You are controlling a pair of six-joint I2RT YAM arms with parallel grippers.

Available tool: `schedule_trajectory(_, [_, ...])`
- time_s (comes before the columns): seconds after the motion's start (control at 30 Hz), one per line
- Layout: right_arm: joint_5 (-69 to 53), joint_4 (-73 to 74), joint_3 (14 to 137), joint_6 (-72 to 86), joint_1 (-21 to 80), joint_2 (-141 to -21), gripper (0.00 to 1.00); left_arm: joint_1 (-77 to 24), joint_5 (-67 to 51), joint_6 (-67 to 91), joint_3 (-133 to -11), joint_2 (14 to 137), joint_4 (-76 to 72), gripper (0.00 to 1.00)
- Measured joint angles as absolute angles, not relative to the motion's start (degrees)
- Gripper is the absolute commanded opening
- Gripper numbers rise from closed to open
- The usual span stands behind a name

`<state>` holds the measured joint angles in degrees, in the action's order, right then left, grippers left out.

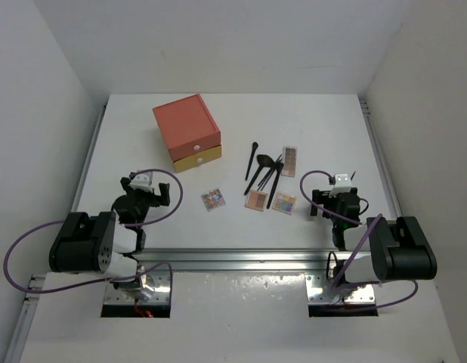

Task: Organize the makeup

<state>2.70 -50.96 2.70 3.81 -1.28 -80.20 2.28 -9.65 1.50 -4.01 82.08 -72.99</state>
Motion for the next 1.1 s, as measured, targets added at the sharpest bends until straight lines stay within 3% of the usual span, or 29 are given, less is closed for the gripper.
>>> schedule_trajectory(0.33, [2.8,-50.7,2.7,3.6,-1.1,-80.0,1.00,2.3,-9.7,1.5,-4.0,82.1,-73.0,1.00])
schedule_trajectory(0.43, [3.2,-41.7,4.4,1.9,1.1,-75.1,1.00,2.3,-9.6,1.5,-4.0,82.1,-73.0,1.00])
schedule_trajectory(0.57, [4.0,-17.4,20.1,1.9,3.9,-69.4,1.00,2.3,-9.6,1.5,-4.0,82.1,-73.0,1.00])
schedule_trajectory(0.87, [16.3,5.3,53.9,0.9,4.7,-75.9,1.00,1.9,-8.5,1.0,-4.0,82.1,-72.9,1.00])
schedule_trajectory(1.1, [14.3,28.4,71.4,10.2,0.2,-89.7,0.83,1.9,-8.2,0.6,-4.2,81.9,-72.5,1.00])
